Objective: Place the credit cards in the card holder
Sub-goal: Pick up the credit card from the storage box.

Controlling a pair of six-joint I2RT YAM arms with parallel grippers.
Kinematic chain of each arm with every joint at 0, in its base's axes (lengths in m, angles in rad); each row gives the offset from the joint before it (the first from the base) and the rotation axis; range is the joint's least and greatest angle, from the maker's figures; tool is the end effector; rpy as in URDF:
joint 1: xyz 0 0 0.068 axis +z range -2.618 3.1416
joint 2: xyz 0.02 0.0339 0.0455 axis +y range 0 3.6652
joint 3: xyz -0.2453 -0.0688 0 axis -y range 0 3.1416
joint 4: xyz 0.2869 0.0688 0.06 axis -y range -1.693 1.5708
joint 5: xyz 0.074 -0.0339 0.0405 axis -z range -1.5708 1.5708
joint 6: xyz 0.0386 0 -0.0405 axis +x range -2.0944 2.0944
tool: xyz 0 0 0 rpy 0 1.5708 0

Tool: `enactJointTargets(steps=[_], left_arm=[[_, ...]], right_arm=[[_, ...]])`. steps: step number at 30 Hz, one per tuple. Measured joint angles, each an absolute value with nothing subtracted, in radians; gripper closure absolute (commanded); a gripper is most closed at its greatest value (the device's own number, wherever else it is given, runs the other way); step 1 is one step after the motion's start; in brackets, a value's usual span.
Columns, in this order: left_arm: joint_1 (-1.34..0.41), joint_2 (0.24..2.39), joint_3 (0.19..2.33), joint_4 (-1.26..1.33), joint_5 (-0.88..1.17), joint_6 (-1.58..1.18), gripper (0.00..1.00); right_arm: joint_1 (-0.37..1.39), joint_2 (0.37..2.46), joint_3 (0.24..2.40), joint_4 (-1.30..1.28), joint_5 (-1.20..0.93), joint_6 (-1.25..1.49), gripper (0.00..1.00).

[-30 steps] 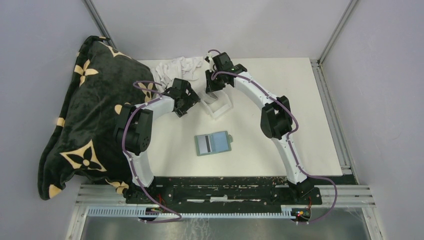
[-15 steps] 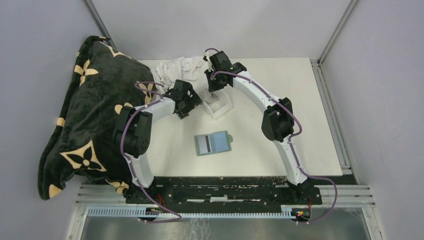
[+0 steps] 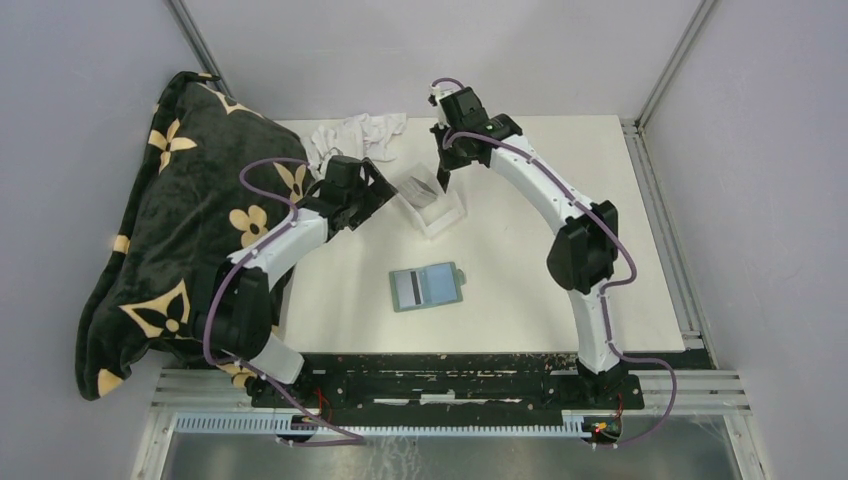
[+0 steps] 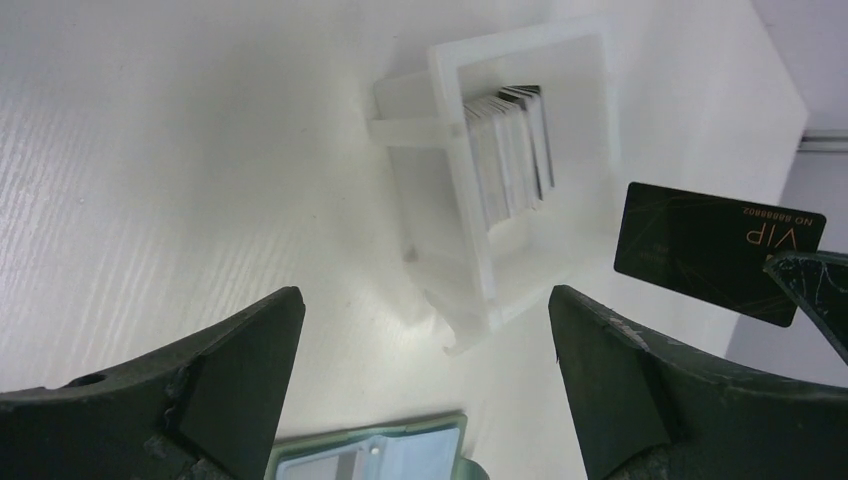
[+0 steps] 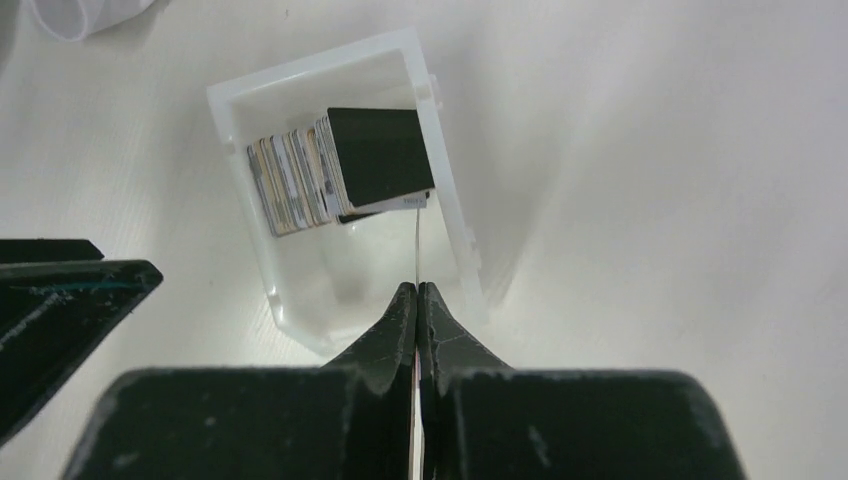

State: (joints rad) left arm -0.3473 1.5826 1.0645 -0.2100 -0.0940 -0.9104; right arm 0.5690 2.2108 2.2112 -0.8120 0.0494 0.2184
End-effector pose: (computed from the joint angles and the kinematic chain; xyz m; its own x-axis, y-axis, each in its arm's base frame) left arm 0.3640 -0.1279 0.1940 -0.5994 -0.6192 -0.5072 -0.3267 0.7678 -0.5512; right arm 0.4482 0.2844 0.2887 -0.7070 -0.1953 -0.6797 -0.3650 0.9240 0.1142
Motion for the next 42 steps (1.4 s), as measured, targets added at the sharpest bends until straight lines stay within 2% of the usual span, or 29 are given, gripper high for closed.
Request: enactJointTargets(steps=[10,23,32,42], left_arm=[[-0.35,1.364,0.958,-0.077,0.025,-0.884,0.0],[-0.351,1.288,0.741,0.259,0.48,-0.876,0.02],[-0.351,1.285,0.662,0.512,0.727,-0.909,0.06],[-0.351,1.322,0.632,0.662,0.924,-0.948,0.13]], right_arm=[[0.567,1.922,1.955,-0.788,0.042,0.223,0.99],[0.546,1.545,1.652,-0.772,-0.288,0.332,0.99],[0.523,1.474,1.425,-0.698,-0.564,0.48,0.99],[0.482,1.474,1.334,-0.558,-0.792,0.626,0.99]])
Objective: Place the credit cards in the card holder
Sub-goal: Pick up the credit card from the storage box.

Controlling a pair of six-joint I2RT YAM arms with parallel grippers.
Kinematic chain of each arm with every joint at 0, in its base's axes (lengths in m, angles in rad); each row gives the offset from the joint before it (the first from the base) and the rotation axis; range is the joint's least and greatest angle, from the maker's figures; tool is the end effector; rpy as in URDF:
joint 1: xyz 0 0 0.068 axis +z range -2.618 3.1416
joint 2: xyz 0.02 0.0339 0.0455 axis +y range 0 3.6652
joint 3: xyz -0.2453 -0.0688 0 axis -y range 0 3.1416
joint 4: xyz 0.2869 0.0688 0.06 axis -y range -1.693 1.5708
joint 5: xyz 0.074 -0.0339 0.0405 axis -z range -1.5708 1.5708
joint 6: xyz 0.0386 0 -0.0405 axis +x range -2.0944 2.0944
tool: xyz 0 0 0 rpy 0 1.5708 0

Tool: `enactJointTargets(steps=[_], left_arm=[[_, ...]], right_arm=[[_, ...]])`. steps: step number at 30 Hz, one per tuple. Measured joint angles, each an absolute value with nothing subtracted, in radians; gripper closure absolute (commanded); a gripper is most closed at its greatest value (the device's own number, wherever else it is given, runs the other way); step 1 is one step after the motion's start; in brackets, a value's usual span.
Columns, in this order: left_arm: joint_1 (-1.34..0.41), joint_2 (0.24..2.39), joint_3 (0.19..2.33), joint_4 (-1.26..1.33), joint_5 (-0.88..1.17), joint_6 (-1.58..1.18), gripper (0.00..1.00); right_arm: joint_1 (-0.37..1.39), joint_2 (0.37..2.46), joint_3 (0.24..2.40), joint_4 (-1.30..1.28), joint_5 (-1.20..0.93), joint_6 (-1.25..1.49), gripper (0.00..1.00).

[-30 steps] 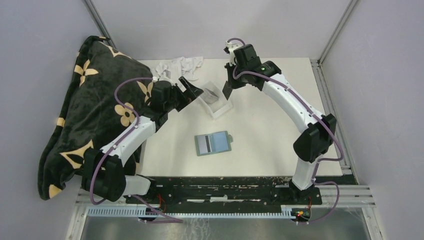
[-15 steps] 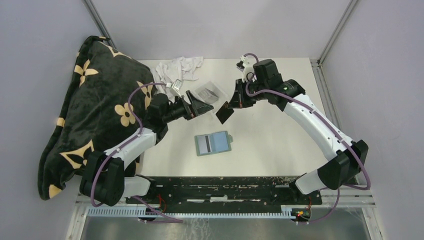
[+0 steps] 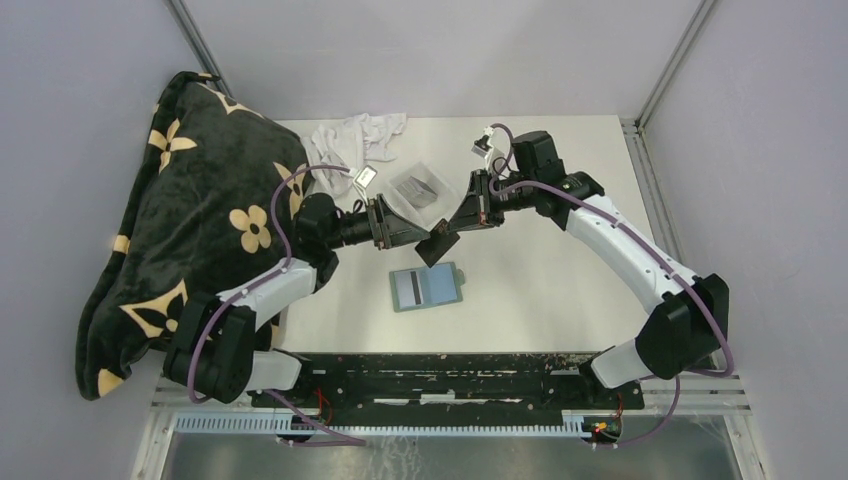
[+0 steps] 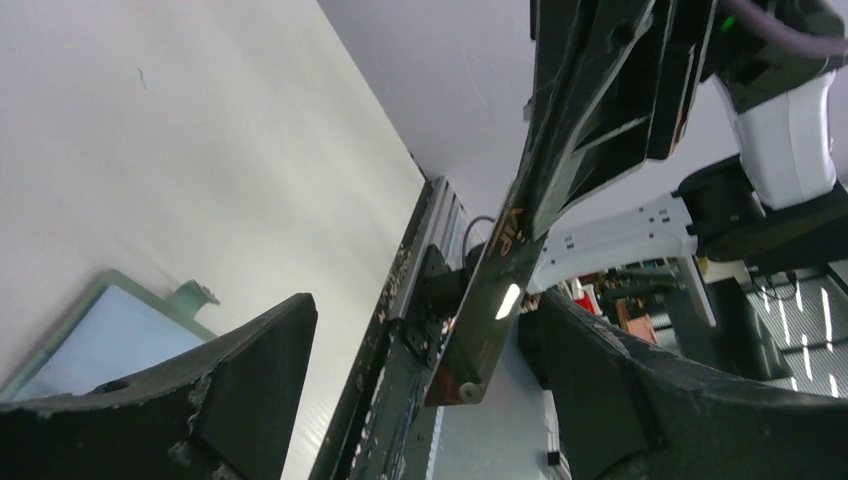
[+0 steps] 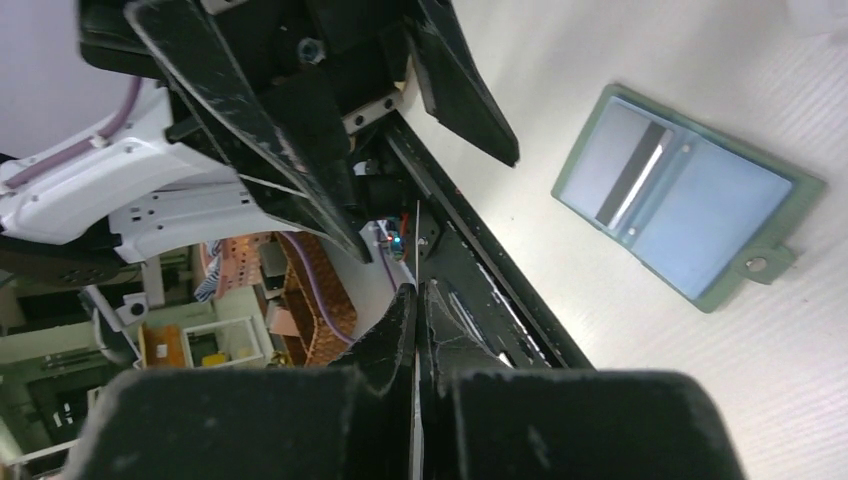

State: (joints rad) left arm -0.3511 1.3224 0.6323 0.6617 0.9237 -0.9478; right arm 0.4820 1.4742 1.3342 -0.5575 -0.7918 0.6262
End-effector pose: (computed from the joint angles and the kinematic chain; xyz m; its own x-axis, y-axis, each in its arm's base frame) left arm 0.2865 -0.1377 0.2121 -0.7921 -0.2313 -0.5648 0.5363 0.1782 -0.8250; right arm 0.3118 0.1941 0.3121 -0.9352 -0.0246 -0.3531 -0.3219 0.4740 0.8195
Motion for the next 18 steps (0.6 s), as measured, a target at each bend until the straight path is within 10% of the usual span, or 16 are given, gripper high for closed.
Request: enactJointTargets(steps=[11,18], left_arm=[[-0.351,1.366,0.598,0.772,1.006,-1.018,0.25],[-0.351,1.392,0.598,0.823,1.052,-1.05,0.51]], right_arm=[[0.476,1.516,1.268,-0.405,-0.913,0.749,0.99],[0.476,1.541,1.254,-0.381,-0.929,0.767,0.99]])
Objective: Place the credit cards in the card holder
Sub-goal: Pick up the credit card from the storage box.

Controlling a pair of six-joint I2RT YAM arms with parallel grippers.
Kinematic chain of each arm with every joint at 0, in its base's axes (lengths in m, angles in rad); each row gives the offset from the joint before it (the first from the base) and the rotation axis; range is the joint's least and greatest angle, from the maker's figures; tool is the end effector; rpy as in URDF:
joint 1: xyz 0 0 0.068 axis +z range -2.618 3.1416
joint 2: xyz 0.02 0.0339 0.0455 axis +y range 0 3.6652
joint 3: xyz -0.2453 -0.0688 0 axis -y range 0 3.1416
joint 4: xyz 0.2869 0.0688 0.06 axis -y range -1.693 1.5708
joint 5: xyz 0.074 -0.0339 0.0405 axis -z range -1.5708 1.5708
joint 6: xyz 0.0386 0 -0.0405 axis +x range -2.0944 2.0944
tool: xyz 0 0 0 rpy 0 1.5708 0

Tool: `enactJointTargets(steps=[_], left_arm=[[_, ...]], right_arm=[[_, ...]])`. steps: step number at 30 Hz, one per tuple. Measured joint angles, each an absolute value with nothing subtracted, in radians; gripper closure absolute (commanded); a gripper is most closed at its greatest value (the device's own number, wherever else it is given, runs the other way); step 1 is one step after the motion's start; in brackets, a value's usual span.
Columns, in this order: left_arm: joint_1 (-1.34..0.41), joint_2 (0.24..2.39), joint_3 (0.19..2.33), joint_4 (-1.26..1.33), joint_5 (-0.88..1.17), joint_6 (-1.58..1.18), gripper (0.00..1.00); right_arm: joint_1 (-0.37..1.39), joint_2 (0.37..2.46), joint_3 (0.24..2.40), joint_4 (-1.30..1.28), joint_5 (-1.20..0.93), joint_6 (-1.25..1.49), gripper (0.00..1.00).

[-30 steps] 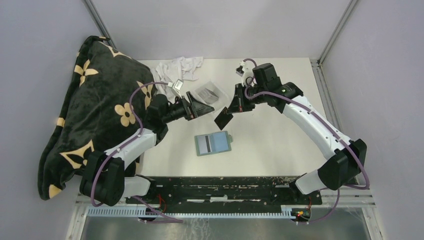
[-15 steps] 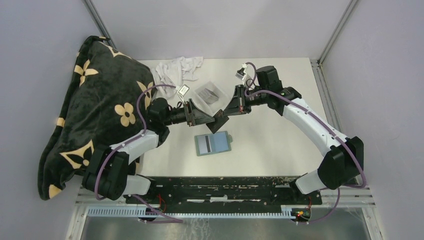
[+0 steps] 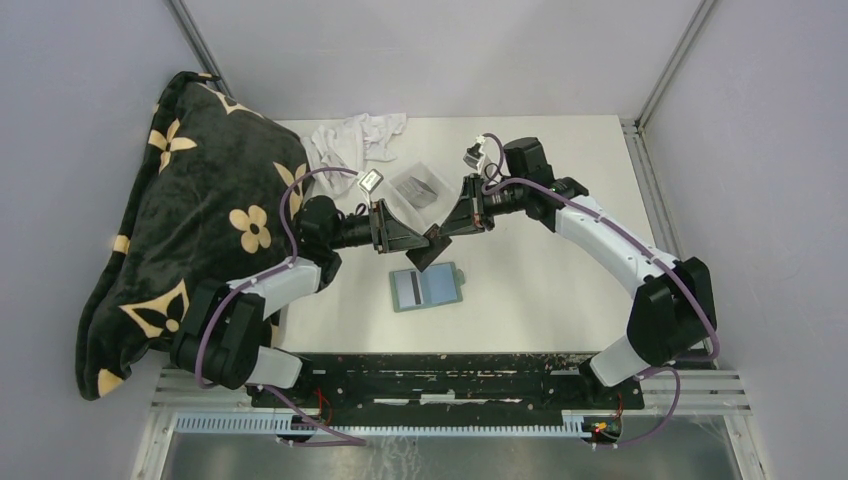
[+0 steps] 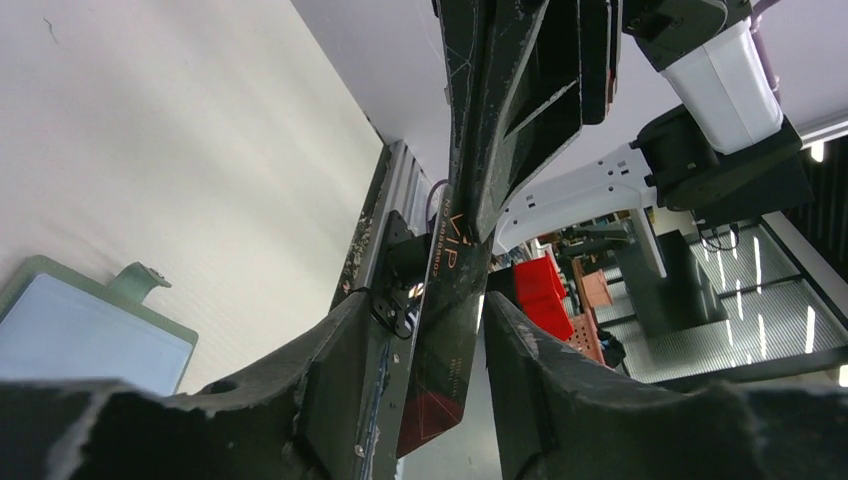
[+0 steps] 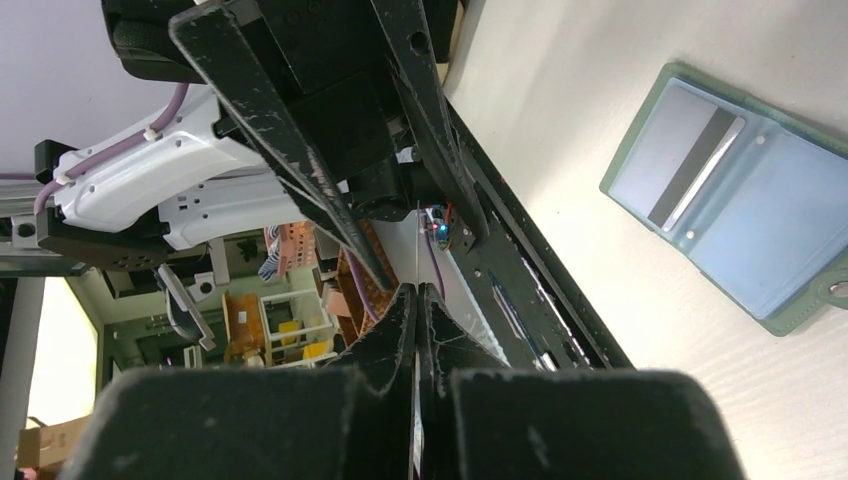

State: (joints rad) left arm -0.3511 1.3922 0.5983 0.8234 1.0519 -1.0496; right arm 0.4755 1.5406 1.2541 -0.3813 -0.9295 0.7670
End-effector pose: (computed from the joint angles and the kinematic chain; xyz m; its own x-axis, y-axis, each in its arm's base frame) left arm 0.2828 -0.1393 0.1951 -0.8409 -0.1500 -0.5199 0.5148 0.0744 -0.8541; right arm 0.3246 0.2019 0.2750 -0.9747 -0.0349 -0.2210 -0.2179 0.3723 0.9022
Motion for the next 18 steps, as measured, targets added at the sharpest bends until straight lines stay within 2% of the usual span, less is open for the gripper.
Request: enactJointTargets(steps=[14,18], left_arm=[[-0.345,1.407,0.581,0.867,1.102,-1.081,0.62],[-0.337,1.41,0.574,0.87,1.106,-1.081,0.62]], right_arm=[[0.476,1.579,1.254,-0.371,-0.947,0.769,0.99],[0.474,1.58,1.254,-0.379,-0.947,0.762,0.99]])
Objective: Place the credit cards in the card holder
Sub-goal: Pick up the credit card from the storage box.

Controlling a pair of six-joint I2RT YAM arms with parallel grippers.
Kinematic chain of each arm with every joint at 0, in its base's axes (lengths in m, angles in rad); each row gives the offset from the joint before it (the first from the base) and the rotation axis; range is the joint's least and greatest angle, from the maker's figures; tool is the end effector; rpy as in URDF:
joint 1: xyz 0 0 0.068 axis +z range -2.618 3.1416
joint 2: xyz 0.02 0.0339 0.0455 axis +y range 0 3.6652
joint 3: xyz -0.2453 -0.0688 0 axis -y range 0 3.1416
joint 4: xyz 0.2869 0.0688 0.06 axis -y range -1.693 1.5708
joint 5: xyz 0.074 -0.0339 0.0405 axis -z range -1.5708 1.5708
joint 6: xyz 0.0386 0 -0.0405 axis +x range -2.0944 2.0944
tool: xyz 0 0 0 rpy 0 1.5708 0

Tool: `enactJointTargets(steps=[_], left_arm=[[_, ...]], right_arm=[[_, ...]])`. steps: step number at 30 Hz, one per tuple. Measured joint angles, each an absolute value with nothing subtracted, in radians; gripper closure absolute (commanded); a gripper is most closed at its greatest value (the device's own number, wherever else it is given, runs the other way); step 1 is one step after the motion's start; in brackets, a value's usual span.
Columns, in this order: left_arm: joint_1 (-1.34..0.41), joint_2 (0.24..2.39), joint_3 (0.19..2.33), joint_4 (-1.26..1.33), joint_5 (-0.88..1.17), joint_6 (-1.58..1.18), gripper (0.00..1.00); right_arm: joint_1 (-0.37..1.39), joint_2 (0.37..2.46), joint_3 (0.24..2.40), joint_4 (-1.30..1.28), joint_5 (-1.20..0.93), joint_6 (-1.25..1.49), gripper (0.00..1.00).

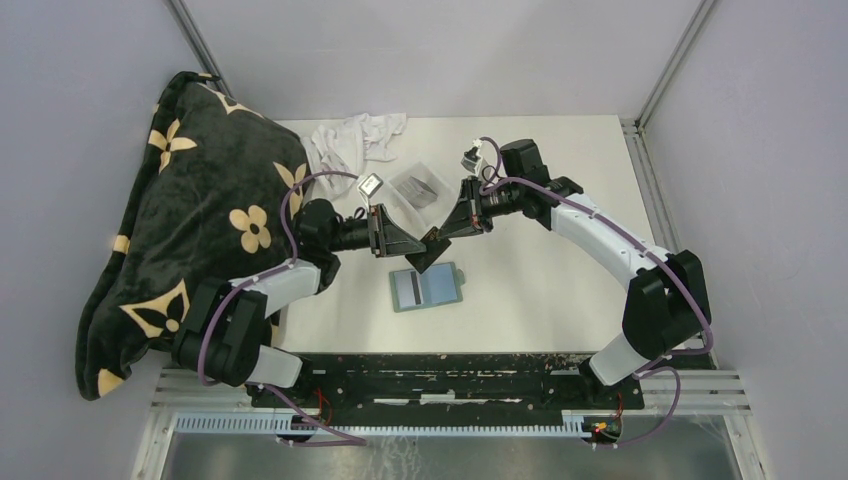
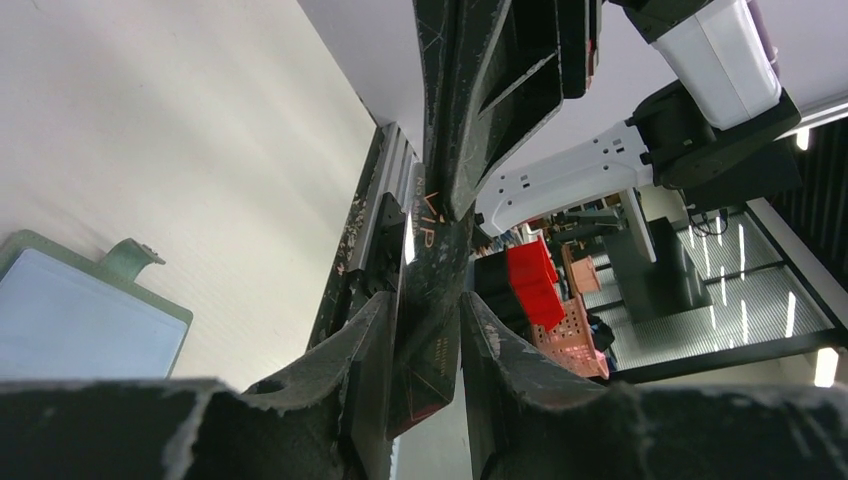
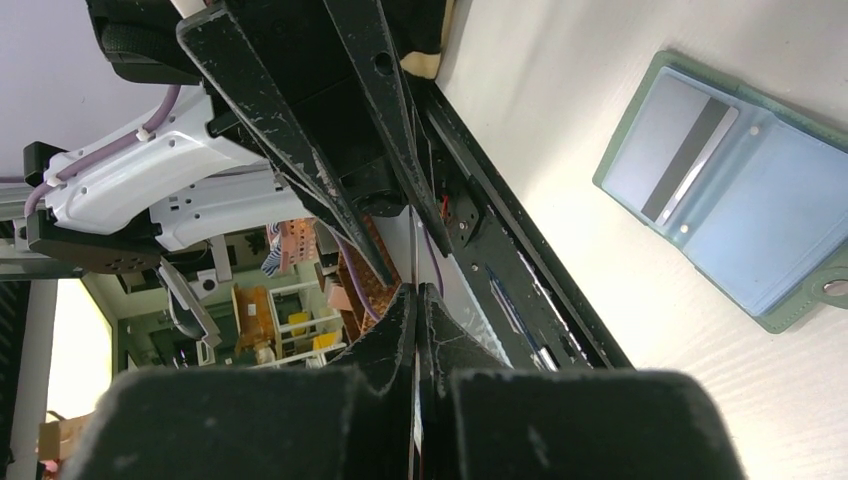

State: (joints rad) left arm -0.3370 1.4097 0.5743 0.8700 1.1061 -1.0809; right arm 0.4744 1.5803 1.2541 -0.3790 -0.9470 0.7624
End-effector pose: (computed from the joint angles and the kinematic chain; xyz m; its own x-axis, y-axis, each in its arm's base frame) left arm 0.2801 -0.1347 0.1863 -0.8594 -0.1179 -0.4975 0.4953 0.0499 -0.8673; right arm 0.3298 0.2046 0.2611 -0.9810 -0.0503 -0.1873 -0.1923 0.3761 0.9064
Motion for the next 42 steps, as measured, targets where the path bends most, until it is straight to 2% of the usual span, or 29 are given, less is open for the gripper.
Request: enactJointTargets(steps=[17,21,23,28,31,34,37,42], left_arm=[[-0.309,1.454,0.558,0.876,1.112,-1.081,0.64],[-0.309,1.471,0.558,0.913,1.123,-1.089,0.77],[-0.309,1.482,0.558,0.947,1.131,-1.108,0.94],[-0.307,1.514,0.547,1.068,1.147,-1.18,0.97],[-0.306,1.544,0.527,1.145,1.146,-1.233,0.97],[-0.305,1.561,0.502,1.203,1.132,-1.274,0.97],[-0.305,1.562,0.476,1.229,1.104,-1.286,0.97],[-0.305,1.509,0.441,1.108,1.021,-1.227,0.97]], right_arm=[[0.469,1.583,1.254,-0.409,-0.966,0.75,0.99],[0.469,1.592,1.254,-0.411,-0.968,0.75,0.99],[0.469,1.597,1.254,-0.412,-0.969,0.75,0.99],[0.469,1.61,1.254,-0.42,-0.97,0.743,0.99],[0.469,1.617,1.254,-0.425,-0.97,0.736,0.88],[0.469,1.631,1.258,-0.436,-0.967,0.732,0.84],[0.47,1.645,1.266,-0.445,-0.963,0.727,0.74],[0.47,1.665,1.288,-0.451,-0.941,0.72,0.65]])
